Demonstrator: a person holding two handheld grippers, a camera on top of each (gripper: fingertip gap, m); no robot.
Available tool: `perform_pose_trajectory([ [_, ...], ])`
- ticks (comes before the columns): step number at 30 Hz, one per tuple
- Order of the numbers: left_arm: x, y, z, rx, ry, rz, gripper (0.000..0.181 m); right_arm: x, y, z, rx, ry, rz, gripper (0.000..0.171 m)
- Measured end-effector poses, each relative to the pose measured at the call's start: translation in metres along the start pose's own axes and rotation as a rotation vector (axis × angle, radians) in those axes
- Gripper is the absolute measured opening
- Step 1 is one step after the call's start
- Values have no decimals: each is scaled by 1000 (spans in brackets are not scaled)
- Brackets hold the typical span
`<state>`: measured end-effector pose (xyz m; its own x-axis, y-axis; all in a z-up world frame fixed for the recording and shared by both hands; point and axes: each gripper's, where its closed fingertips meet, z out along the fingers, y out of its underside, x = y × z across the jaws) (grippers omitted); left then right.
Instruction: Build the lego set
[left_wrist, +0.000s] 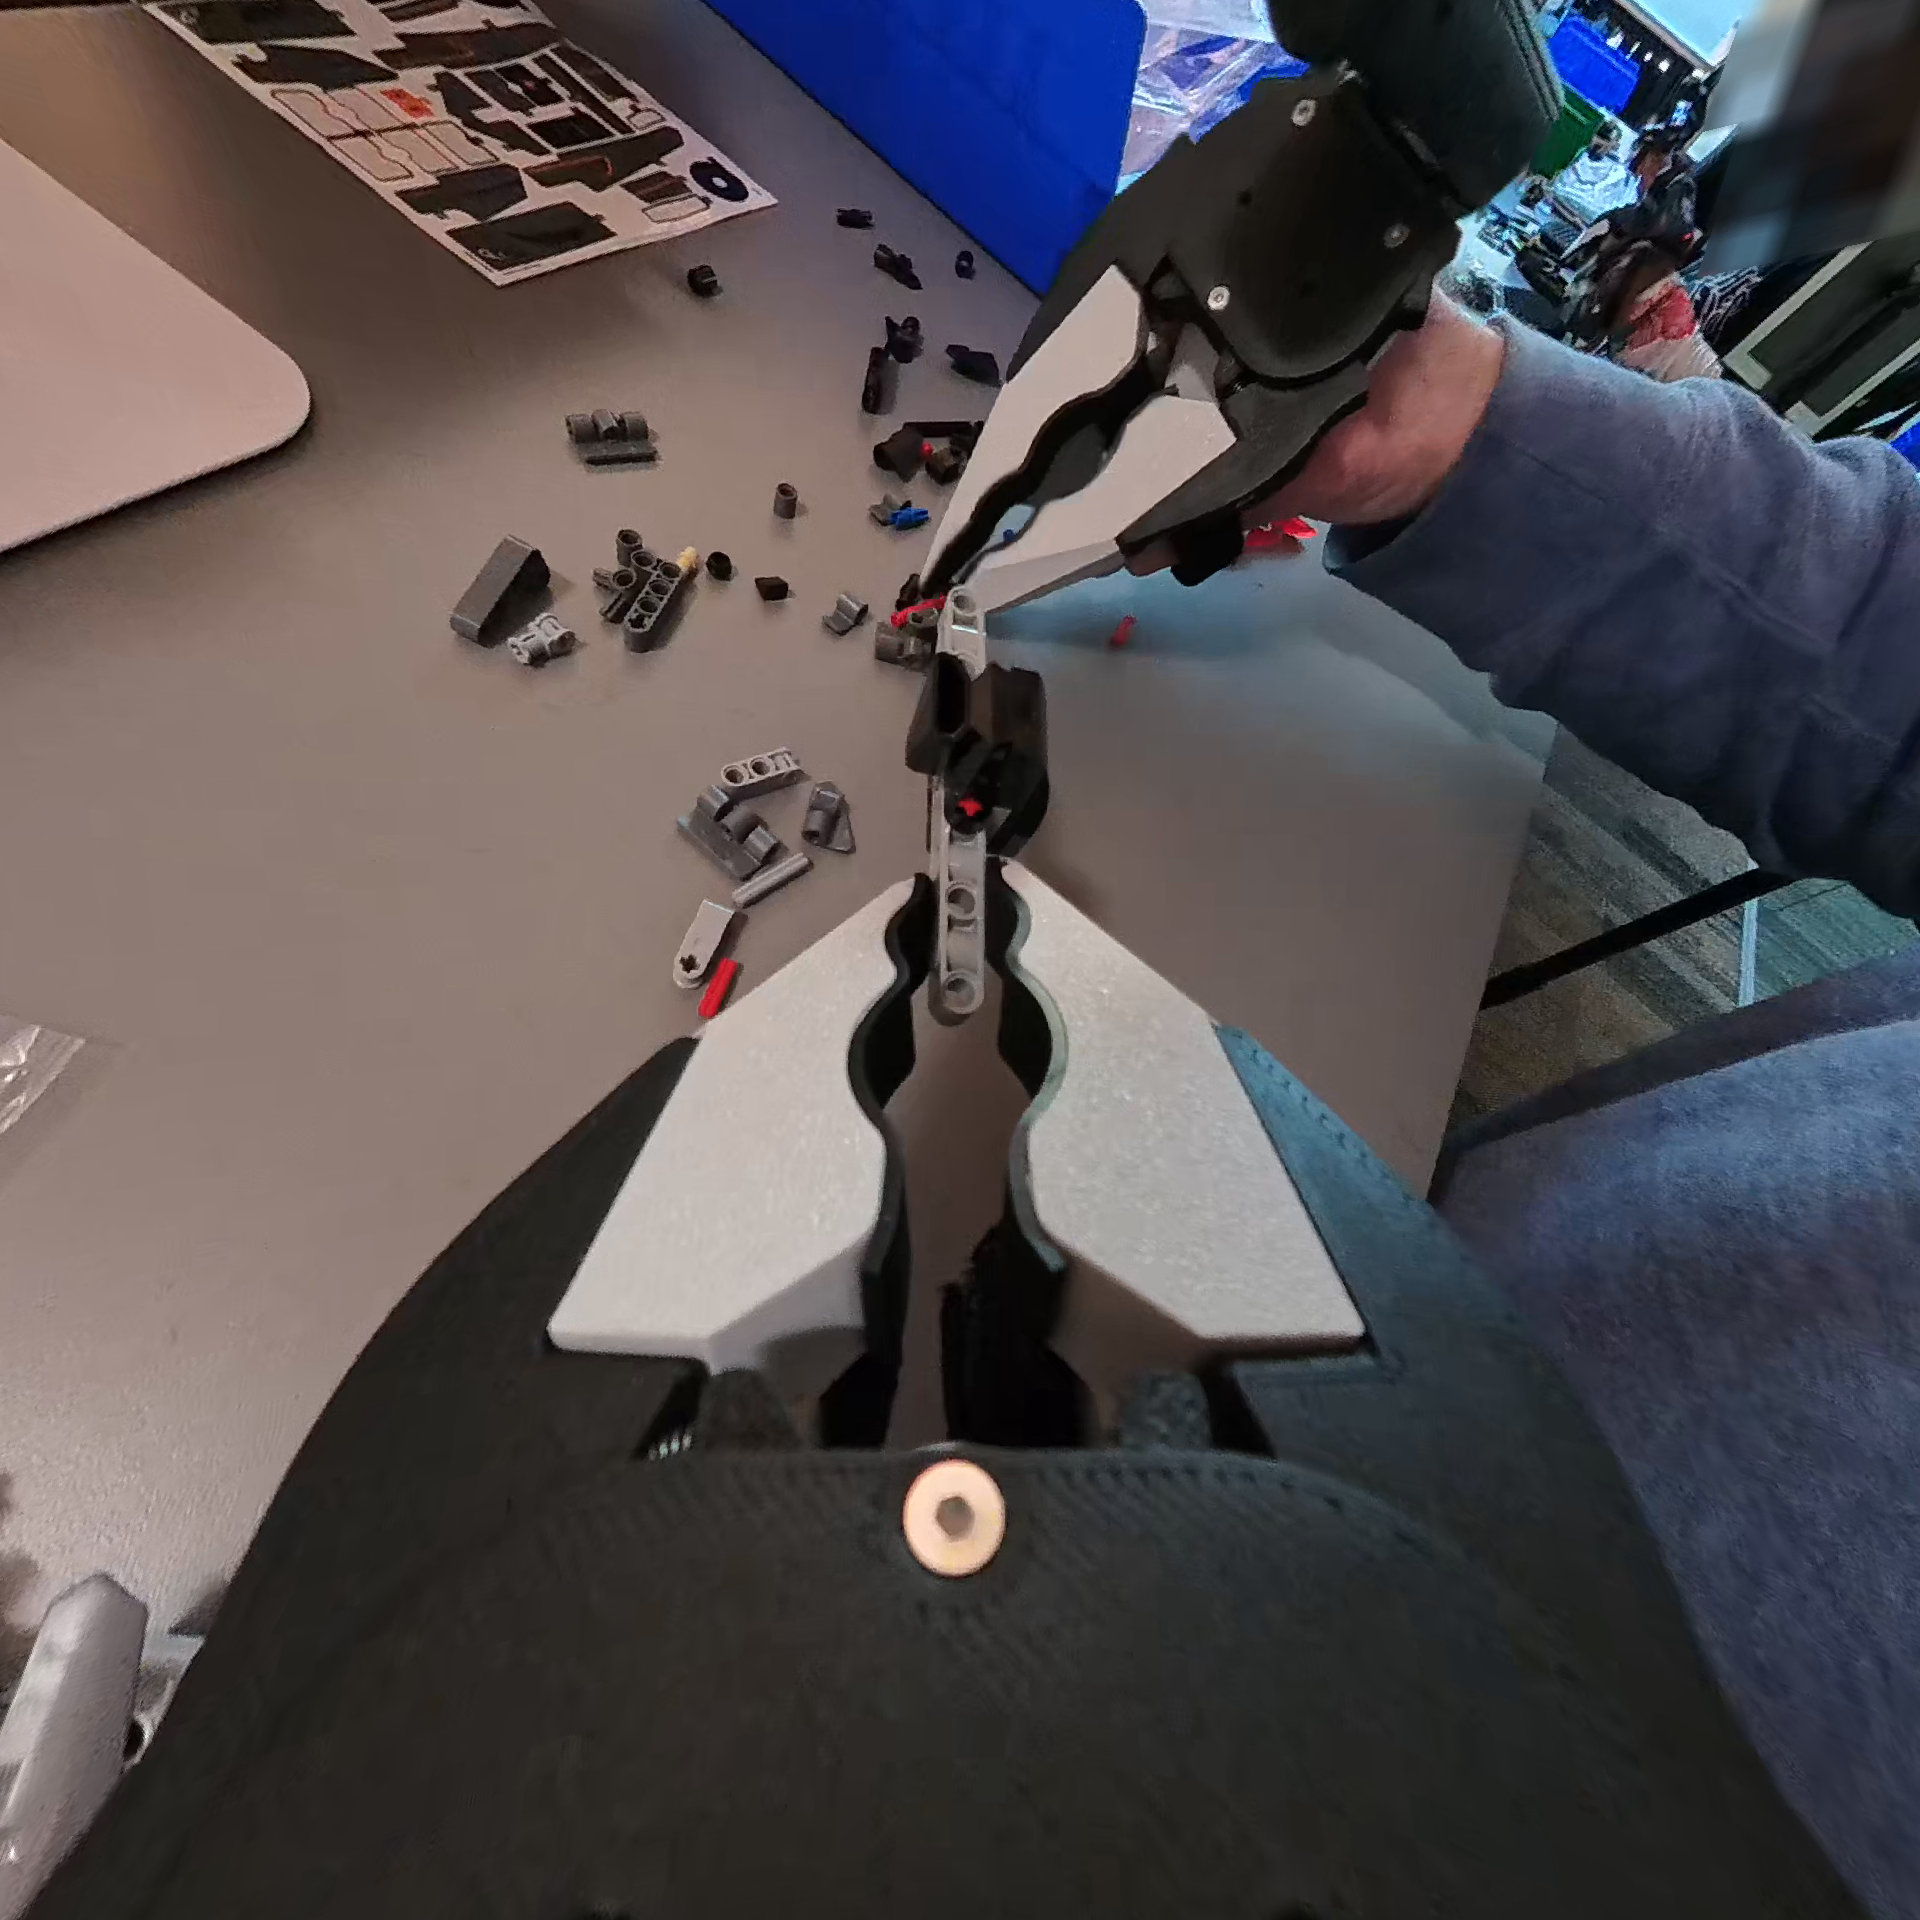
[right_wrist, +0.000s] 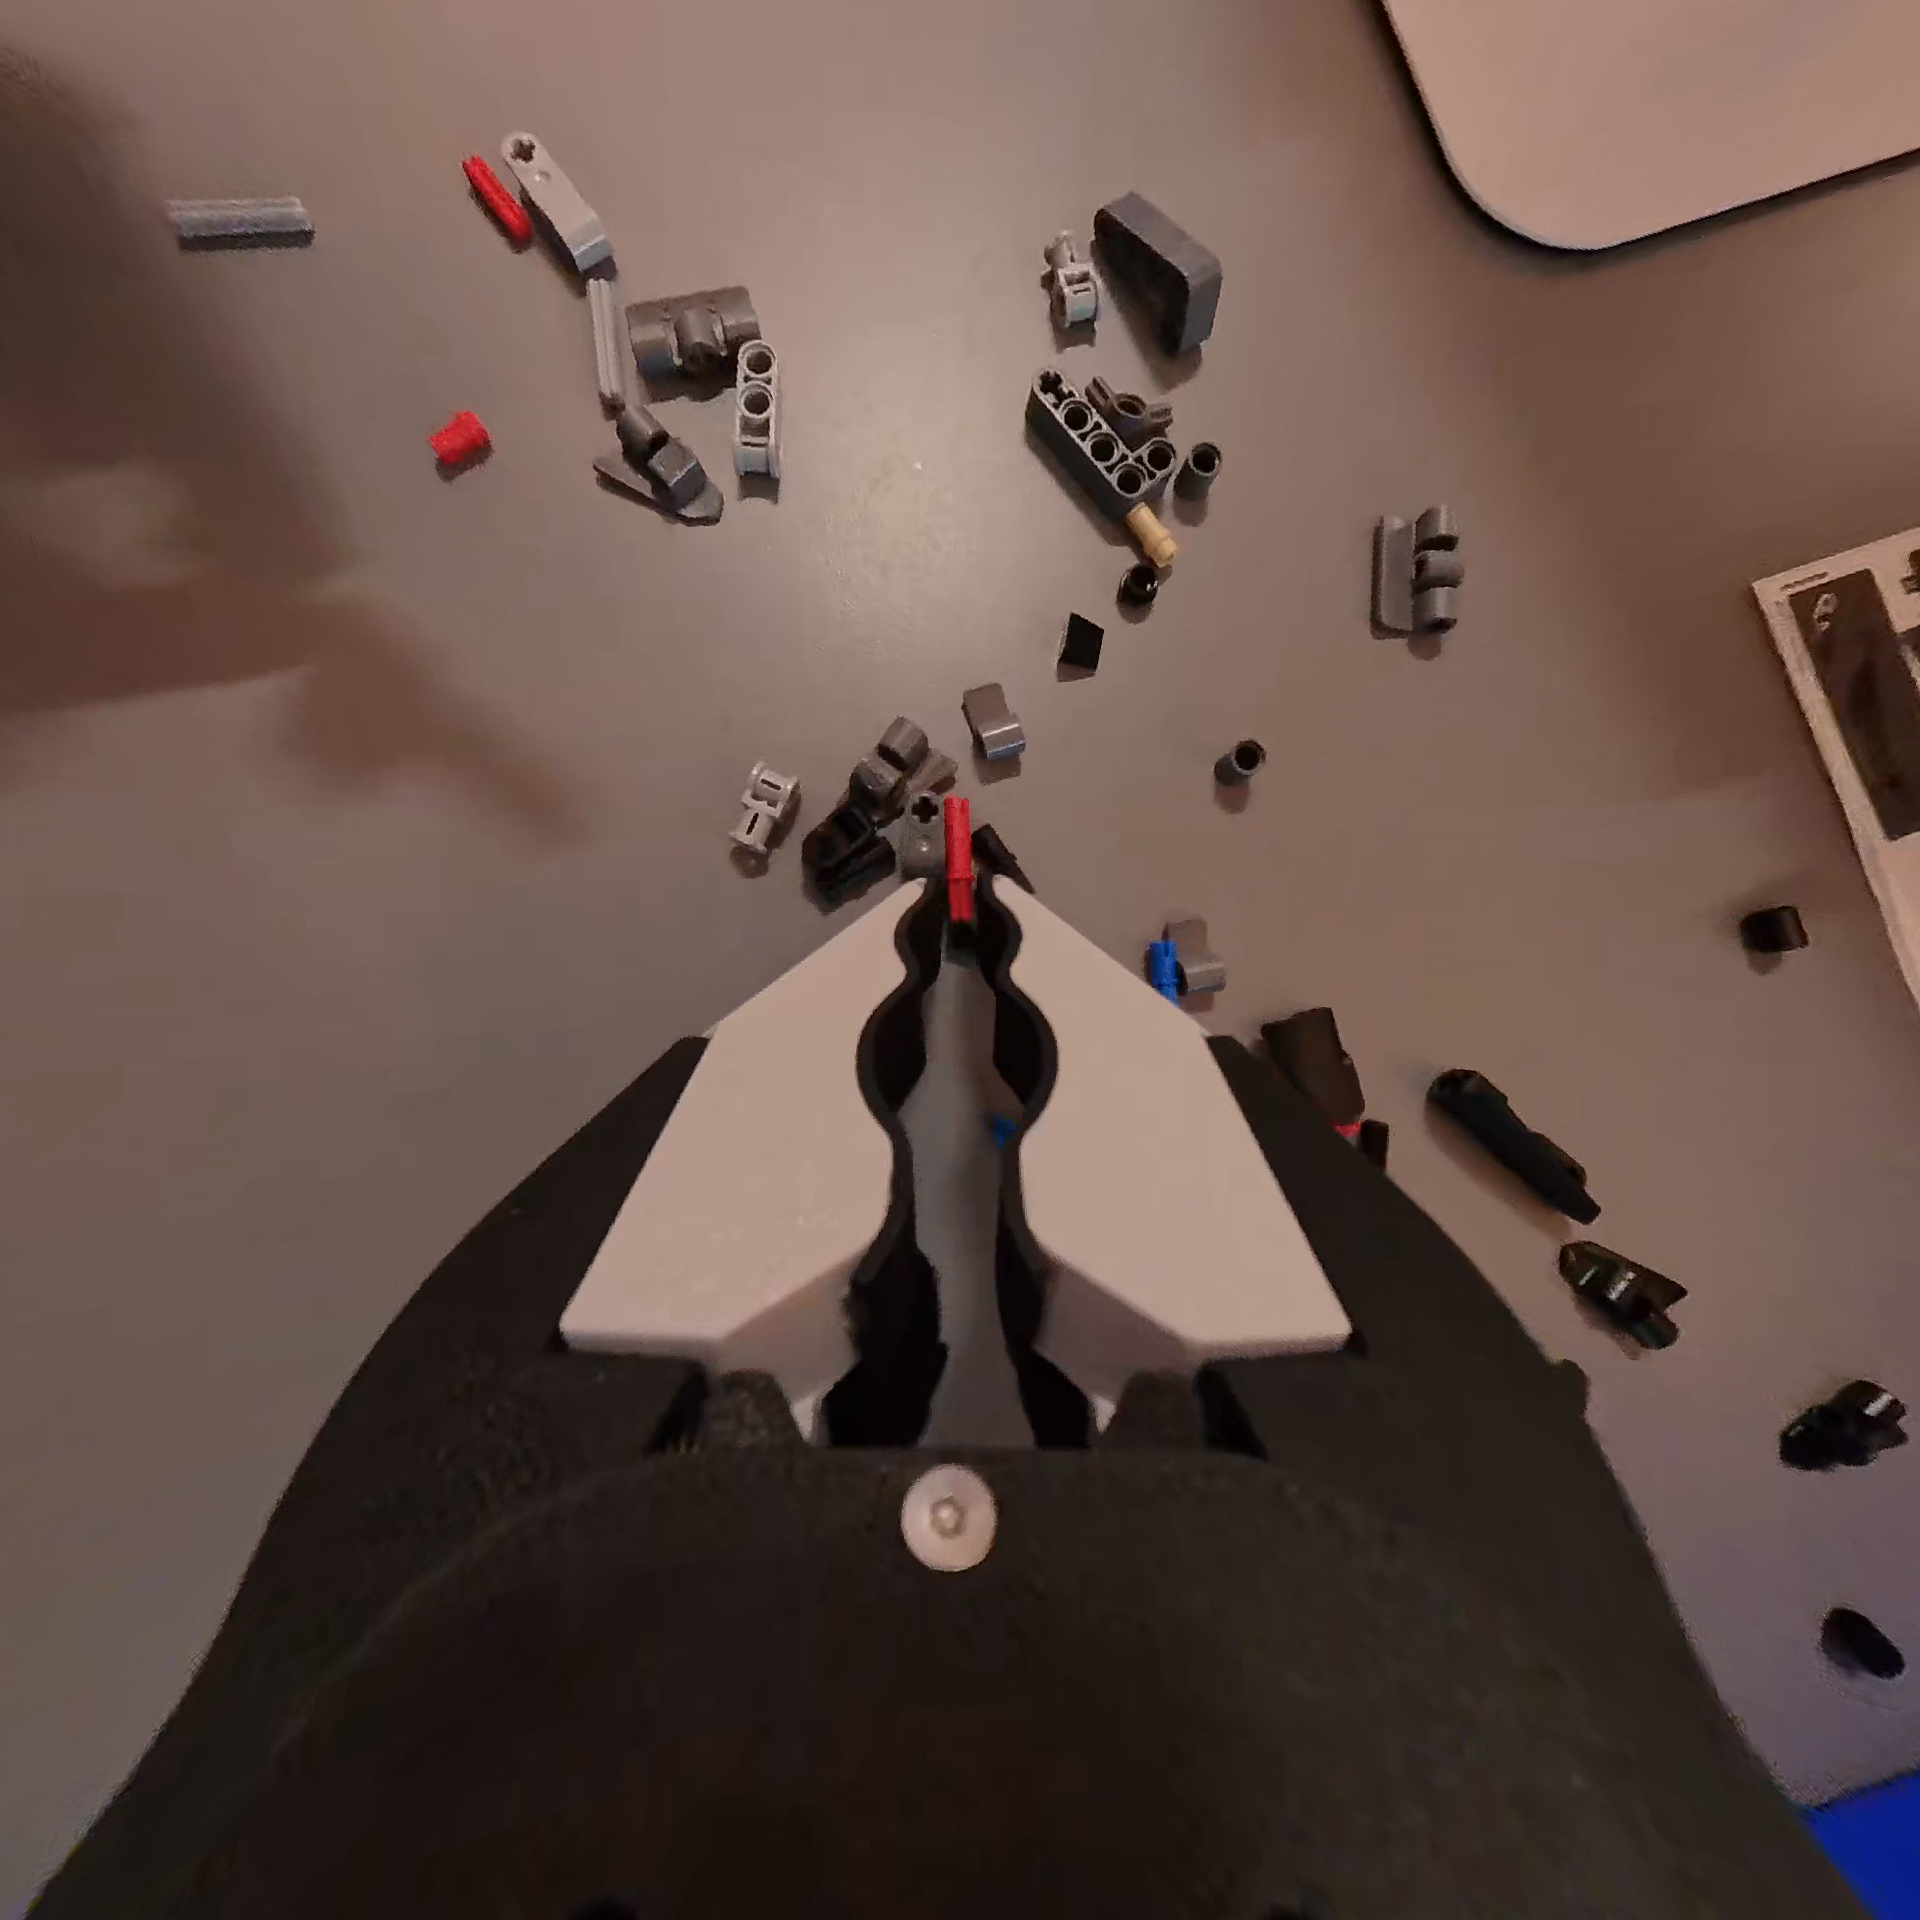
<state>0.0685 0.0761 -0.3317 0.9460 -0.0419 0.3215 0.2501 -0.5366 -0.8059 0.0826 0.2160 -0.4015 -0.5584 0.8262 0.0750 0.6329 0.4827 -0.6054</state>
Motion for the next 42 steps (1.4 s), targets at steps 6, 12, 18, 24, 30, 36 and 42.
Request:
perform_pose_trajectory([
  [6, 1, -1, 4, -4, 3, 2, 8, -2, -1, 1, 15, -15, 32, 0],
  [12, 3, -2, 9, -12, 1, -3, 8, -4, -2, -6, 44, 9, 106, 0],
  [18, 0, -5, 13, -10, -52, 59, 8, -2, -5, -23, 95, 54, 162, 1],
  [24, -5, -10, 15, -87, -298, 509, 8, -3, -8, -43, 148, 106, 195, 1],
  [30, -2, -18, 16, -68, -358, 615, 8, -10, -16, -61, 215, 122, 233, 1],
  [36, -1, -22, 14, -29, -320, 515, 8, -15, -26, -74, 272, 121, 271, 1],
  [42, 0, -28, 7, 35, -267, 368, 8, -23, -42, -80, 317, 108, 294, 0],
])
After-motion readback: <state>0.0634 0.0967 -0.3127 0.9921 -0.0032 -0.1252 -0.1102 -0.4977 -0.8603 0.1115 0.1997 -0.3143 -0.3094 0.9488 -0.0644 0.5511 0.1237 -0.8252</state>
